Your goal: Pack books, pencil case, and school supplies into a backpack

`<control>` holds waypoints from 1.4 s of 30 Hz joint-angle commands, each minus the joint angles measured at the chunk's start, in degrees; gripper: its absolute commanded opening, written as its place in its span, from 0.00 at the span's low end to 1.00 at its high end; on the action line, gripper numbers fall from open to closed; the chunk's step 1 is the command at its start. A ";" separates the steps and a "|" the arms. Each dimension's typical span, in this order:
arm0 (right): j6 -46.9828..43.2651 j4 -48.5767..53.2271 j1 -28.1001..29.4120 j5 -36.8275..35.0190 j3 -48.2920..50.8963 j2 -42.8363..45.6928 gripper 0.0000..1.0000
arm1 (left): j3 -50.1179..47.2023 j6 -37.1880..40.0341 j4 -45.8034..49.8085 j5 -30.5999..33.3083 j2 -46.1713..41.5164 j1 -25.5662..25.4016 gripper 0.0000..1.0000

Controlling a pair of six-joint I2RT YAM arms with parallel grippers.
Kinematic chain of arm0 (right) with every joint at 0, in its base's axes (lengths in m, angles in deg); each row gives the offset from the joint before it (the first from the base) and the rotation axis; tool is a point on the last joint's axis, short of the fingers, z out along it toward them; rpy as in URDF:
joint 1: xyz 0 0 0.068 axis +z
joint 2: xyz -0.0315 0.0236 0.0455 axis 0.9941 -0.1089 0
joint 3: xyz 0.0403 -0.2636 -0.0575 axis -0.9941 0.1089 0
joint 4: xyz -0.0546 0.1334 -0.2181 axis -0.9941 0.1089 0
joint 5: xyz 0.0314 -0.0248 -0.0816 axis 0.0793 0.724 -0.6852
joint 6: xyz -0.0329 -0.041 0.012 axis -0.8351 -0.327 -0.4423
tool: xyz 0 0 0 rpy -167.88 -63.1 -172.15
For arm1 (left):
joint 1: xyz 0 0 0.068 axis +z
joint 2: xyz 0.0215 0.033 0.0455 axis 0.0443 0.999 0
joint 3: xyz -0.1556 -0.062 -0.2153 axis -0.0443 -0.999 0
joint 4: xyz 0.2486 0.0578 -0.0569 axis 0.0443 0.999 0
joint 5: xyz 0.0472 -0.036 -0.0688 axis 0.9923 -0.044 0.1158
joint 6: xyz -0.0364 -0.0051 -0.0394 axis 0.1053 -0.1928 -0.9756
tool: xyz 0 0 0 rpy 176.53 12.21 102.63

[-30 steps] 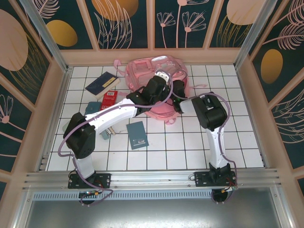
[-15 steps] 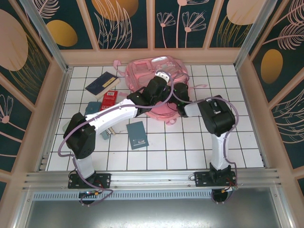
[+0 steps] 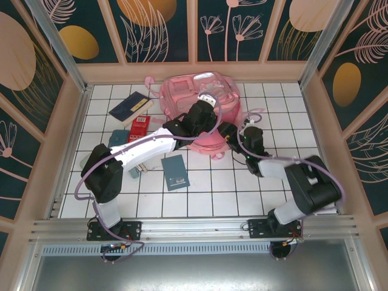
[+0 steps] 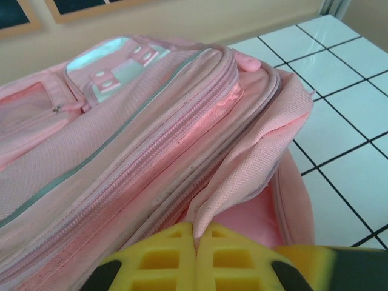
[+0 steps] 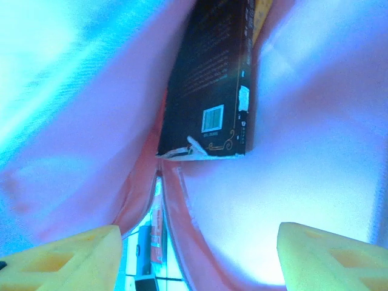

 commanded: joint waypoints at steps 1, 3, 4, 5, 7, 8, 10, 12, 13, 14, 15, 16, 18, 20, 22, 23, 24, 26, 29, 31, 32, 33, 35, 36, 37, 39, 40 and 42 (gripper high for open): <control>-6.73 4.19 1.59 -2.65 4.65 10.41 0.73 | -1.99 -3.32 -3.36 -0.24 -2.89 -0.22 0.06; -9.51 7.44 2.66 -3.55 7.00 15.72 0.75 | -3.52 -4.37 -4.01 -0.73 -3.67 -0.23 0.03; -10.60 8.61 3.20 -3.47 8.26 17.80 0.75 | -4.29 -4.78 -4.36 -0.83 -3.97 -0.23 0.03; -11.09 10.07 3.55 -3.62 9.23 19.70 0.75 | -4.75 -5.02 -4.44 -0.88 -4.20 -0.17 0.04; -12.04 11.98 4.20 -3.73 11.53 23.15 0.75 | -5.49 -5.63 -4.03 -1.35 -4.16 -0.23 0.08; -12.12 12.76 4.38 -3.80 12.42 24.40 0.75 | -5.88 -5.99 -3.90 -1.44 -4.16 -0.23 0.09; -12.67 14.26 5.03 -5.02 14.13 27.88 0.75 | -7.05 -6.56 -3.85 -2.04 -4.37 -0.23 0.21; -13.32 16.04 5.56 -6.10 14.59 30.49 0.76 | -7.90 -7.15 -3.65 -1.68 -4.89 -0.23 0.43; -13.87 17.10 5.92 -6.72 14.37 31.58 0.76 | -8.35 -7.25 -3.65 -1.39 -5.40 -0.10 0.44; -14.46 17.77 6.13 -7.03 14.07 32.19 0.76 | -8.63 -7.50 -3.50 -1.13 -5.73 0.07 0.44; -15.13 18.36 6.55 -7.32 13.61 32.61 0.76 | -8.81 -7.79 -3.18 -0.94 -5.72 0.47 0.49; -15.82 18.97 6.99 -7.56 12.91 32.71 0.76 | -8.86 -8.22 -2.63 -0.71 -7.47 0.99 0.59; -17.12 19.35 8.28 -7.94 11.50 32.13 0.77 | -9.33 -9.35 -2.08 0.04 -8.73 2.51 0.75; -17.97 19.07 9.62 -8.34 10.37 30.98 0.77 | -10.19 -11.02 -1.81 0.01 -10.13 4.91 0.87; -18.94 18.44 10.88 -8.34 9.17 29.31 0.88 | -11.00 -12.39 -1.28 0.07 -11.37 7.95 0.88; -19.29 18.16 11.52 -8.32 8.52 28.18 0.92 | -11.35 -13.25 -0.81 0.84 -11.94 9.52 0.97; -19.72 17.82 12.17 -8.30 7.82 27.10 0.94 | -11.66 -13.91 -0.62 1.77 -12.36 11.25 0.98; -20.82 17.07 13.53 -8.04 6.43 24.98 0.99 | -11.76 -14.70 0.02 3.62 -12.69 14.38 0.99; -22.51 16.01 15.35 -8.01 3.95 21.79 0.99 | -11.33 -16.62 1.00 5.54 -12.14 19.51 0.99; -23.81 15.82 16.38 -7.71 1.98 19.61 0.99 | -11.06 -18.35 1.01 4.19 -11.25 23.61 0.99; -24.17 15.80 16.65 -7.44 1.05 18.46 0.99 | -10.85 -19.40 0.99 3.45 -10.62 25.63 0.99; -24.62 15.70 16.94 -6.99 0.12 17.37 0.99 | -10.43 -20.21 1.01 2.58 -9.81 27.73 0.99; -25.34 15.19 17.38 -5.73 -1.23 15.72 0.99 | -9.49 -20.22 0.36 1.86 -8.06 31.59 0.98; -25.55 14.89 17.57 -5.22 -1.72 15.10 0.99 | -8.88 -20.06 0.07 1.69 -6.91 33.47 0.99; -25.73 14.64 17.71 -4.79 -2.04 14.58 0.99 | -8.27 -19.76 -0.29 0.78 -6.40 35.14 0.98; -25.83 14.45 17.78 -3.66 -2.71 13.77 0.99 | -6.61 -19.07 -1.08 -1.67 -2.49 38.54 0.98; -25.83 14.49 17.83 -3.31 -2.88 13.52 0.99 | -5.65 -19.03 -1.27 -2.28 -1.21 39.83 0.98; -25.96 14.74 17.84 -2.79 -3.09 13.29 0.99 | -3.73 -19.60 -1.82 -4.39 1.63 42.71 0.98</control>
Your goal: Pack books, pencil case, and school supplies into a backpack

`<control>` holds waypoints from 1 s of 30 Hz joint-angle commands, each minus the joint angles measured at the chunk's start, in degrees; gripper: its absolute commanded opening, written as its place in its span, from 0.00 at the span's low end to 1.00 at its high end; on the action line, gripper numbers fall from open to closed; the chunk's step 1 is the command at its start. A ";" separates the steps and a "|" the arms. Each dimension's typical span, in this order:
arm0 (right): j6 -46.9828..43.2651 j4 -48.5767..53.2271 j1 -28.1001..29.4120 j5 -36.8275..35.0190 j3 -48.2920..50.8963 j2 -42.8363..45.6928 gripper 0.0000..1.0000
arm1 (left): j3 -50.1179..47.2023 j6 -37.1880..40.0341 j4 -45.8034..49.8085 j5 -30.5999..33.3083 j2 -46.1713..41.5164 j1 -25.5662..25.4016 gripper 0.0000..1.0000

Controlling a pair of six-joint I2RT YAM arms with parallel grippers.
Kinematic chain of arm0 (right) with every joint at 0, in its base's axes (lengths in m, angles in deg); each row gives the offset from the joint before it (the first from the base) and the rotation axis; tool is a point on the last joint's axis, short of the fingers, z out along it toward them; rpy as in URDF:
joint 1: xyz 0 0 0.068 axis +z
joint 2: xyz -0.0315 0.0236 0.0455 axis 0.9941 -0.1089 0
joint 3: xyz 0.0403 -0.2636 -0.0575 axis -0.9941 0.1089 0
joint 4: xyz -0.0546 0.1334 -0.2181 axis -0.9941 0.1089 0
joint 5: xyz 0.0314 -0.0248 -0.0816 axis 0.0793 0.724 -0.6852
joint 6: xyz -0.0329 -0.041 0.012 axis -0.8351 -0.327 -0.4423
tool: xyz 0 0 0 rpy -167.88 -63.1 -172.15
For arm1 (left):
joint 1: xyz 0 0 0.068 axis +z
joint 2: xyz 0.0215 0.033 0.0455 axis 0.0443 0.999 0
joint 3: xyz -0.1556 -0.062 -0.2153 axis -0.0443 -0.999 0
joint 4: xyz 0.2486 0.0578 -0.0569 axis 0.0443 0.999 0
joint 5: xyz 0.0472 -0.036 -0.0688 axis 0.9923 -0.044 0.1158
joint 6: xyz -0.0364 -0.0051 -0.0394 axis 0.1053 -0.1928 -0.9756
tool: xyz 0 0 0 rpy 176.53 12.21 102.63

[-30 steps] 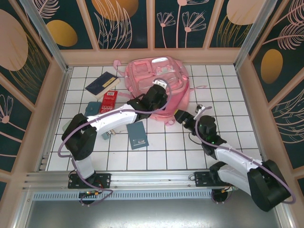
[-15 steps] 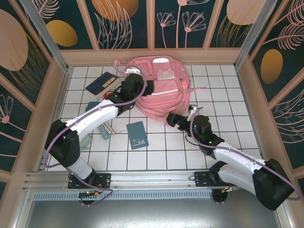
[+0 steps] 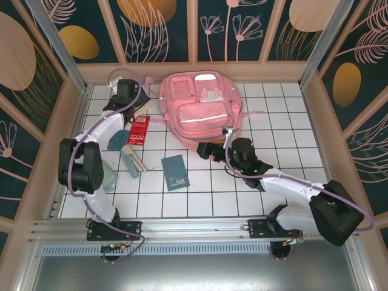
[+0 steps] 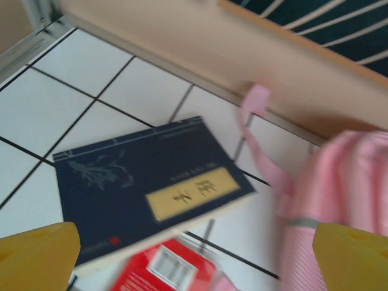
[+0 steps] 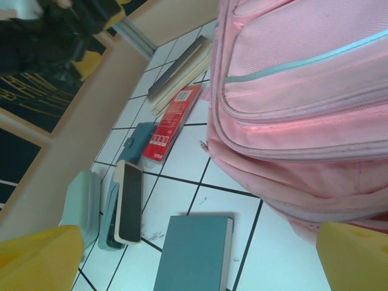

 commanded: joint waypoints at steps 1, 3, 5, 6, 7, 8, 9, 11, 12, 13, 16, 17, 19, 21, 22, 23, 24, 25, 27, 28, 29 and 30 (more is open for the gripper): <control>-1.57 -2.02 0.47 1.96 -1.94 -0.62 0.99 | 3.81 -1.74 -1.31 -4.88 4.43 3.99 0.98; -1.74 -1.79 0.47 1.65 -2.02 -0.71 0.99 | 5.34 -3.28 -2.56 -7.98 7.33 6.56 0.97; -1.91 -1.62 0.47 1.64 -2.28 -0.94 0.99 | 6.67 -4.49 -4.01 -10.57 10.12 8.68 0.97; -1.93 -1.43 0.43 1.69 -2.59 -1.20 0.99 | 7.63 -5.31 -4.38 -11.84 11.47 9.64 0.98; -1.96 -1.42 0.37 1.61 -2.80 -1.47 0.99 | 8.63 -5.87 -4.53 -13.26 12.97 10.60 0.97; -2.01 -1.14 0.38 1.45 -3.24 -1.79 0.99 | 9.76 -6.75 -4.84 -15.05 14.87 11.62 0.97; -2.01 -1.01 0.38 1.43 -3.58 -2.19 0.99 | 10.82 -7.29 -5.26 -16.83 16.58 12.64 0.97; -2.10 -0.53 0.27 1.50 -4.39 -3.11 0.99 | 12.61 -7.59 -6.27 -19.14 19.34 13.84 0.96; -2.11 -0.37 0.25 1.60 -4.74 -3.72 0.99 | 13.54 -7.51 -6.73 -19.98 20.66 14.34 0.96; -2.10 -0.11 0.21 1.72 -5.16 -4.19 0.99 | 14.54 -7.34 -6.79 -20.42 21.85 14.61 0.96; -2.01 0.58 0.03 2.22 -6.52 -5.87 0.99 | 19.91 -6.65 -4.88 -21.24 26.30 15.25 0.97; -1.96 0.83 0.03 2.36 -6.92 -6.41 0.99 | 22.07 -6.62 -3.52 -20.54 27.88 15.38 0.97; -1.79 1.52 -0.07 2.57 -7.87 -7.33 0.99 | 25.58 -6.36 -2.22 -20.31 30.18 15.90 0.97; -1.66 1.94 -0.06 2.58 -8.44 -7.93 0.99 | 27.70 -6.54 -1.49 -20.35 32.14 16.36 0.97; -1.57 2.02 -0.15 2.45 -8.60 -8.19 0.99 | 28.61 -6.48 -1.25 -20.75 32.86 16.49 0.97; -1.49 2.07 -0.19 2.34 -8.79 -8.46 0.99 | 29.54 -6.45 -0.83 -20.93 33.62 16.66 0.97; -1.40 2.02 -0.23 2.32 -9.04 -8.71 0.99 | 30.38 -6.45 -0.08 -20.97 34.41 16.70 0.97; -1.39 2.02 -0.24 2.40 -9.25 -9.00 0.99 | 31.00 -6.51 0.40 -21.05 34.94 16.75 0.97; -1.31 1.82 -0.23 2.86 -9.79 -9.68 0.99 | 33.09 -7.04 2.99 -20.05 36.60 16.82 0.98; -1.14 1.71 -0.24 3.29 -9.93 -9.94 0.99 | 34.18 -7.52 5.22 -19.18 37.34 16.75 0.97; -0.87 1.58 -0.23 3.64 -10.02 -10.21 0.99 | 34.75 -7.30 6.46 -19.20 37.85 16.75 0.98; -0.70 1.45 -0.23 3.88 -10.03 -10.34 0.99 | 34.46 -7.30 7.03 -18.96 37.89 16.76 0.97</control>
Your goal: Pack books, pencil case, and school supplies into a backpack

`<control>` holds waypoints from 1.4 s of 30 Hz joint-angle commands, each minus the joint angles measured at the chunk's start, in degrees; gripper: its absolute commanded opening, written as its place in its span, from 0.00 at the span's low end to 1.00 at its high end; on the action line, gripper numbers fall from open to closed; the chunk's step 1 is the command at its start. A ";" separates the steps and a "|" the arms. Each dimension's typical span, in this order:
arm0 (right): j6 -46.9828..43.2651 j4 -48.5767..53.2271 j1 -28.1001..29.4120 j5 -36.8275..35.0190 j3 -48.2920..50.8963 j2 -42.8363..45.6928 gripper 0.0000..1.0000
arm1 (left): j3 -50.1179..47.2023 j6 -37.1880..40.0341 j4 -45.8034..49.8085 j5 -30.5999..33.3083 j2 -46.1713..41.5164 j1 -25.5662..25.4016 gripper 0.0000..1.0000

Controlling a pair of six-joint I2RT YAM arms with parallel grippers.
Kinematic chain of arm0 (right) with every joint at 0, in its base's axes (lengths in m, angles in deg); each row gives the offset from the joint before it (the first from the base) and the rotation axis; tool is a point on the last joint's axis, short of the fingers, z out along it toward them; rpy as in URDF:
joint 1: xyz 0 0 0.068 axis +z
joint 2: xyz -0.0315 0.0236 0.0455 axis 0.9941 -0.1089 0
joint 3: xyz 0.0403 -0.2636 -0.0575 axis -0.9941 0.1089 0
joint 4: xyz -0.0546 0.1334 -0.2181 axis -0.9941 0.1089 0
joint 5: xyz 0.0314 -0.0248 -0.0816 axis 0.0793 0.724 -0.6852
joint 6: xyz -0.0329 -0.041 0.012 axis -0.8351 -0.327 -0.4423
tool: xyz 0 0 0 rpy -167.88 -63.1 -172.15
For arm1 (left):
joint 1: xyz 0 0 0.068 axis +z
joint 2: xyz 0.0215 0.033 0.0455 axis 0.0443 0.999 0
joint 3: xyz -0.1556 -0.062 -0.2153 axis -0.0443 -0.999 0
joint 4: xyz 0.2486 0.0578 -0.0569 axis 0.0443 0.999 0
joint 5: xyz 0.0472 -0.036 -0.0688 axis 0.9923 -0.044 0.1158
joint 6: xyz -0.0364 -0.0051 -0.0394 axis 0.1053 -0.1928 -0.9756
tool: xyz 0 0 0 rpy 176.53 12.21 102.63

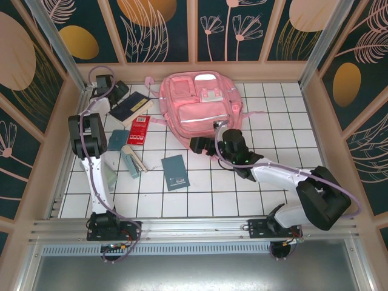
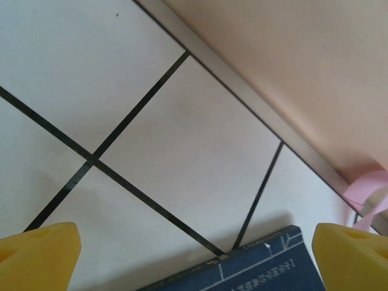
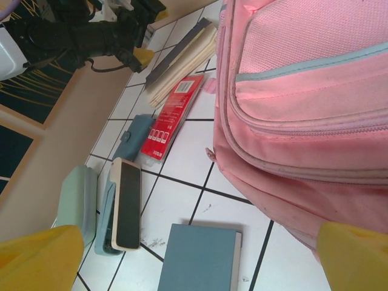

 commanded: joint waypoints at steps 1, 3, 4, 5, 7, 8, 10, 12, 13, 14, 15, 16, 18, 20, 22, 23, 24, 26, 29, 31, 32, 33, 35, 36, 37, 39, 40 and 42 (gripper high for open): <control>-0.13 -0.83 -0.22 1.58 -1.66 -0.71 0.99 | 1.08 -0.77 5.71 1.16 1.72 0.47 0.97; 0.29 -1.17 -0.09 1.60 -1.15 -0.50 0.99 | -0.84 -0.75 5.58 0.42 0.81 0.48 0.96; 0.40 -1.40 -0.08 1.61 -0.89 -0.34 0.99 | -1.89 -0.99 5.71 -0.36 0.29 0.48 0.94; 0.57 -1.74 -0.08 1.67 -0.57 -0.11 0.99 | -3.59 -1.43 5.17 -1.66 -0.65 0.52 0.93; 0.96 -2.42 -0.09 1.81 -0.12 0.23 0.99 | -8.19 -3.47 2.39 -4.30 -3.09 0.50 0.91; 1.26 -2.60 -0.07 1.93 0.08 0.42 0.99 | -11.13 -4.63 0.74 -5.51 -4.63 0.47 0.91; 1.67 -3.11 0.07 2.10 0.50 0.76 0.99 | -15.78 -6.84 -2.22 -7.98 -7.33 0.47 0.89; 1.96 -3.71 0.33 2.21 1.10 1.26 0.99 | -20.13 -8.83 -4.08 -9.71 -10.11 0.29 0.89; 2.14 -4.04 0.36 2.21 1.49 1.51 0.99 | -22.12 -9.63 -4.77 -10.03 -11.38 0.08 0.88; 2.31 -4.46 0.43 2.30 1.87 1.78 0.99 | -24.51 -10.29 -5.80 -10.29 -12.96 -0.12 0.88; 2.55 -4.85 0.43 2.38 2.26 2.05 0.99 | -26.34 -10.71 -6.78 -10.57 -14.26 -0.38 0.88; 2.72 -5.37 0.53 2.39 2.74 2.34 0.99 | -29.07 -11.17 -7.91 -10.74 -15.87 -0.73 0.88; 3.00 -6.20 0.62 2.52 3.50 2.62 0.99 | -33.74 -11.95 -10.27 -11.32 -18.65 -1.61 0.87; 2.98 -6.39 0.70 2.64 3.79 2.54 0.99 | -37.52 -12.23 -12.20 -11.70 -21.07 -2.79 0.87; 2.87 -6.21 0.80 2.70 3.79 2.28 0.99 | -39.55 -11.52 -12.64 -11.12 -22.81 -3.68 0.87; 2.71 -5.96 0.89 2.74 3.64 2.11 0.99 | -40.32 -10.81 -12.65 -10.76 -23.59 -4.07 0.87; 2.48 -5.74 1.02 2.67 3.49 1.96 0.99 | -40.78 -10.25 -12.65 -10.42 -24.12 -4.27 0.87; 1.78 -4.87 1.30 2.41 2.56 1.18 0.99 | -41.03 -9.18 -12.11 -9.92 -24.65 -4.37 0.88; -0.07 -4.20 2.24 1.35 -0.03 -0.53 0.99 | -39.72 -7.21 -10.92 -8.57 -24.23 -4.37 0.88; -1.54 -4.21 3.18 -0.32 -2.60 -2.45 0.99 | -38.89 -5.81 -10.17 -6.71 -23.80 -4.37 0.88; -2.07 -3.28 3.62 -1.55 -4.79 -3.97 0.99 | -38.75 -5.19 -9.89 -6.02 -23.57 -4.37 0.87; -2.72 -2.72 3.91 -1.59 -6.98 -5.59 0.99 | -38.83 -4.76 -9.84 -5.77 -23.51 -4.37 0.87; -4.21 -0.97 4.14 -1.07 -12.70 -10.45 0.99 | -39.71 -4.87 -10.53 -5.41 -23.66 -4.37 0.87; -4.69 -0.14 4.14 -0.62 -15.67 -12.53 0.99 | -40.19 -4.82 -11.11 -5.51 -23.82 -4.37 0.84; -5.30 0.89 4.18 0.03 -18.97 -15.85 0.99 | -40.85 -4.98 -12.07 -5.95 -24.09 -4.37 0.83; -5.57 2.50 4.05 0.63 -25.29 -21.34 0.97 | -42.00 -5.34 -13.35 -6.00 -24.67 -4.36 0.81; -5.66 2.78 3.99 1.49 -28.45 -24.28 0.92 | -42.40 -5.36 -13.70 -5.94 -24.94 -4.37 0.81; -5.65 4.22 3.87 2.56 -35.10 -29.79 0.75 | -42.86 -5.40 -13.80 -4.95 -25.46 -4.37 0.81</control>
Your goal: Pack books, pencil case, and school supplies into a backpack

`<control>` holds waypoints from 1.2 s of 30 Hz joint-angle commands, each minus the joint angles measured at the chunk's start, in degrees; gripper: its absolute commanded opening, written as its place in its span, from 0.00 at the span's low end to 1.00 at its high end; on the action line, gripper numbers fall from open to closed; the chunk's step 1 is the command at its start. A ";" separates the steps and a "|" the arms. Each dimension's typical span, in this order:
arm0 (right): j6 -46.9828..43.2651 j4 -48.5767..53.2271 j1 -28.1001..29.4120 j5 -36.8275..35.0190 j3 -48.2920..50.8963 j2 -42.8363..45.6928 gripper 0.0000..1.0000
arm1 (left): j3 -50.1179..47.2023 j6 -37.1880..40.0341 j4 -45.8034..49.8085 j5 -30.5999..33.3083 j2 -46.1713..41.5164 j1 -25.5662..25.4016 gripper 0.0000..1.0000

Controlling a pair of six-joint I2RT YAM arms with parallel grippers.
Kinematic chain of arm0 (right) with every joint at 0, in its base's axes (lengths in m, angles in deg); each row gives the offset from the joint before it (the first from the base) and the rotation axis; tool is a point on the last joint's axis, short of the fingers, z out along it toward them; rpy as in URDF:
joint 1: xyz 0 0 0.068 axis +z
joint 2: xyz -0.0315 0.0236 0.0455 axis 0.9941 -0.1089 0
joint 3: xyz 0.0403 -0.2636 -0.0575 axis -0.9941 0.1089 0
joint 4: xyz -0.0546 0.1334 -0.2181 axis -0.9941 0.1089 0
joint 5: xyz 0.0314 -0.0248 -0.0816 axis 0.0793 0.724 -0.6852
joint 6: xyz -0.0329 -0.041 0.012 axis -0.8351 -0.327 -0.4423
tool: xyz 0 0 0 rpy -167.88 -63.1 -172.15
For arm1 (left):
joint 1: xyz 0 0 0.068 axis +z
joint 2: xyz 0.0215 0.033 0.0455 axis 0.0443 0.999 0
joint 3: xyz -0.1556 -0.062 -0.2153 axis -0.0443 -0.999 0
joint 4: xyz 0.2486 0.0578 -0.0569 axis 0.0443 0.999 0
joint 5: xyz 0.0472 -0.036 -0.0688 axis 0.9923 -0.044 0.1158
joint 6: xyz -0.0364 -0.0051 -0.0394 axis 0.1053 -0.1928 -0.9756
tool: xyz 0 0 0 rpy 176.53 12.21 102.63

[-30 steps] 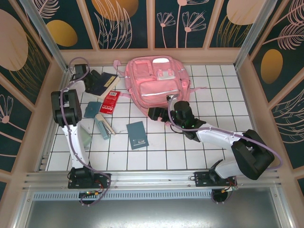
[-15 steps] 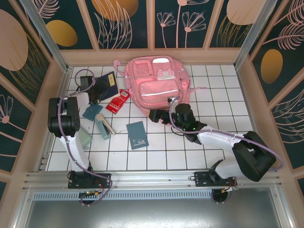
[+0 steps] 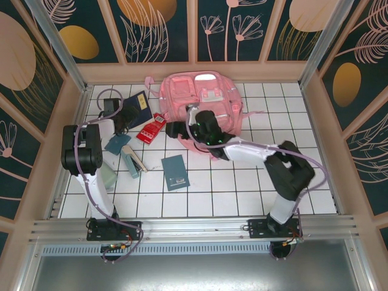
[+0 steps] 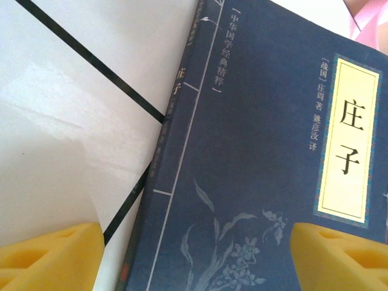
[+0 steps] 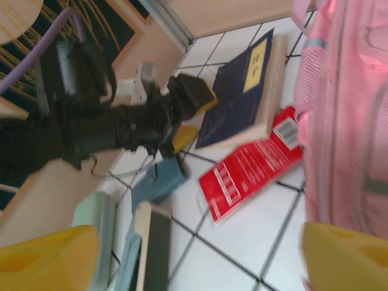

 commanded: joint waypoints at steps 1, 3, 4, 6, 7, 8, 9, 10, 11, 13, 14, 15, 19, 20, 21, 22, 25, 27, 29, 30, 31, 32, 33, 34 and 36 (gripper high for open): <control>-1.48 4.35 0.07 1.35 -10.53 -8.15 0.71 | -1.71 0.61 -0.72 1.77 -2.34 0.16 0.80; -1.31 7.75 0.02 1.19 -18.15 -13.67 0.59 | -2.82 0.39 -2.03 1.69 -2.91 0.16 0.79; -1.05 9.24 -0.01 1.38 -21.50 -16.61 0.51 | -3.49 0.30 -2.87 1.49 -3.14 0.18 0.78; -0.42 11.23 -0.02 1.90 -28.14 -21.38 0.47 | -3.80 0.27 -3.42 1.53 -3.23 0.16 0.78; -0.09 12.85 -0.01 1.90 -31.75 -23.92 0.43 | -3.80 0.32 -3.54 1.61 -3.14 0.16 0.78; 0.12 14.84 -0.01 1.63 -35.70 -26.36 0.43 | -3.72 0.39 -3.55 1.63 -3.04 0.16 0.77; 0.12 16.73 -0.01 1.48 -38.93 -28.27 0.44 | -3.77 0.39 -3.71 1.53 -2.90 0.18 0.77; 0.19 18.72 -0.01 1.07 -42.16 -30.63 0.46 | -3.89 0.33 -3.99 1.41 -2.86 0.16 0.77; 0.38 20.47 -0.02 0.61 -45.49 -32.56 0.48 | -3.91 0.23 -4.35 1.28 -2.58 0.16 0.77; 0.62 23.50 -0.17 -0.32 -50.41 -36.01 0.49 | -4.06 0.16 -4.98 0.63 -2.05 0.16 0.77; 0.88 24.81 -0.23 -0.74 -52.95 -37.62 0.48 | -4.10 0.12 -5.25 0.39 -1.83 0.16 0.77; 1.17 25.88 -0.27 -0.94 -55.01 -39.06 0.48 | -4.20 0.12 -5.62 0.13 -1.58 0.18 0.75; 2.05 28.22 -0.63 -1.69 -60.61 -43.56 0.46 | -4.77 -0.13 -6.59 -0.40 -1.46 0.20 0.74; 2.12 29.20 -0.72 -2.20 -62.61 -44.70 0.46 | -4.90 -0.19 -6.77 -0.50 -1.47 0.16 0.74; 2.14 30.45 -0.82 -2.66 -64.44 -45.82 0.45 | -4.94 -0.14 -6.74 -0.49 -1.55 0.16 0.74; 2.15 32.01 -0.89 -3.25 -66.59 -47.29 0.45 | -5.03 -0.24 -6.85 -0.60 -1.55 0.16 0.73; 1.97 36.27 -0.98 -4.43 -73.13 -51.04 0.43 | -5.04 -0.32 -6.92 -0.88 -1.66 0.13 0.73; 1.92 37.60 -1.06 -4.47 -75.19 -52.46 0.43 | -5.03 -0.24 -6.96 -0.89 -1.77 0.16 0.73; 2.30 37.51 -1.20 -4.05 -75.14 -53.08 0.39 | -5.12 -0.23 -7.13 -1.06 -1.66 0.16 0.73; 2.69 37.43 -1.32 -3.67 -74.99 -53.27 0.39 | -5.12 -0.31 -7.16 -1.11 -1.51 0.16 0.73; 3.12 37.25 -1.45 -3.19 -74.58 -53.41 0.39 | -5.04 -0.32 -7.23 -1.32 -1.33 0.16 0.73; 3.49 36.90 -1.59 -2.82 -74.05 -53.49 0.39 | -5.03 -0.38 -7.22 -1.63 -1.14 0.16 0.73; 3.61 36.40 -1.66 -2.42 -73.53 -53.53 0.39 | -5.03 -0.40 -7.33 -1.75 -1.04 0.16 0.73; 3.79 36.04 -1.75 -2.06 -73.06 -53.50 0.39 | -5.03 -0.44 -7.34 -1.90 -0.96 0.16 0.73; 4.22 35.57 -1.97 -1.42 -72.74 -53.71 0.39 | -5.06 -0.60 -7.48 -2.24 -0.90 0.16 0.73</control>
